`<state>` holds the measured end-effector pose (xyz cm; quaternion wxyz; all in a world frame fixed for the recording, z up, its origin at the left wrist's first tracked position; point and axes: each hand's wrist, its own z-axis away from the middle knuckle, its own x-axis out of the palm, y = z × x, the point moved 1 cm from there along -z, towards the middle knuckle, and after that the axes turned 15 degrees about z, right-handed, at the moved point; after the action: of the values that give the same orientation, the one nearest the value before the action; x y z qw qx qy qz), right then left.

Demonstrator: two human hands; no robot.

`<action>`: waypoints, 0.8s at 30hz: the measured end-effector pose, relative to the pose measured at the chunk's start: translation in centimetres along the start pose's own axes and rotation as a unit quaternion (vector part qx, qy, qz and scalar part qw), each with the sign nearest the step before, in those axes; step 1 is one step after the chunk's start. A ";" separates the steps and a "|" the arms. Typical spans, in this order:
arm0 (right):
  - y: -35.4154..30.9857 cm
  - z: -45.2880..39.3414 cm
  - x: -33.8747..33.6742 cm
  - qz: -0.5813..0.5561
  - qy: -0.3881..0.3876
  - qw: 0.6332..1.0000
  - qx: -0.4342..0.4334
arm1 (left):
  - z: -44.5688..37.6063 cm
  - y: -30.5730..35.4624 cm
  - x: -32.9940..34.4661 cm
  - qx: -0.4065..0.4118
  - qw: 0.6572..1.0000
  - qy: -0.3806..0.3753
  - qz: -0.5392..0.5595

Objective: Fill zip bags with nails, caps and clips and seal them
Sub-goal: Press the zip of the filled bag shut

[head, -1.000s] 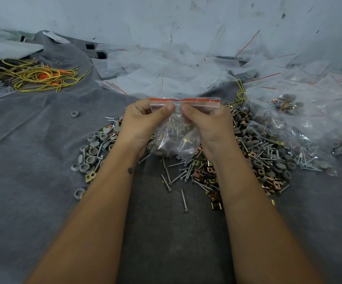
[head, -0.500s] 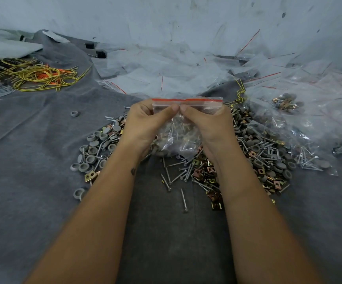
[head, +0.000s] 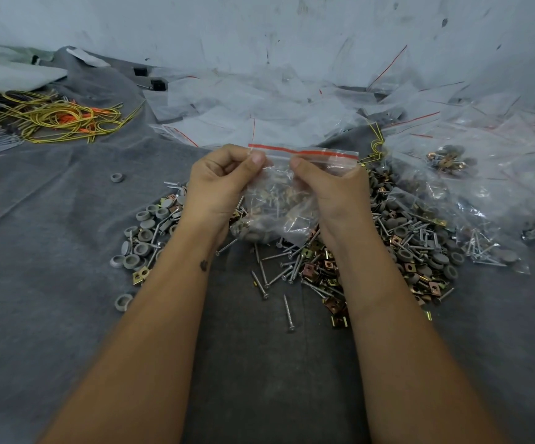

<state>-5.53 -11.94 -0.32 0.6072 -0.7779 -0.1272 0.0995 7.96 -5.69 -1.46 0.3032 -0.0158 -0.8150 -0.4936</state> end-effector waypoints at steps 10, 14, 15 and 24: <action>0.0 0.0 -0.5 -0.005 -0.003 0.999 -0.034 | 0.0 -0.1 0.0 -0.041 0.998 0.037 0.015; 0.0 0.3 -0.5 0.039 -0.036 0.998 -0.042 | 0.3 -0.2 0.2 -0.042 0.998 0.021 0.031; 0.0 0.3 -0.5 0.036 -0.036 0.998 -0.036 | 0.2 -0.2 0.2 -0.036 0.999 0.022 0.025; 0.6 0.2 0.0 0.084 -0.040 0.995 -0.037 | 0.3 0.1 -0.3 -0.020 0.998 0.051 -0.012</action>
<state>-5.55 -11.88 -0.99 0.5618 -0.8034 -0.0889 0.1761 8.11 -5.35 -1.60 0.3378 0.0133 -0.7884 -0.5139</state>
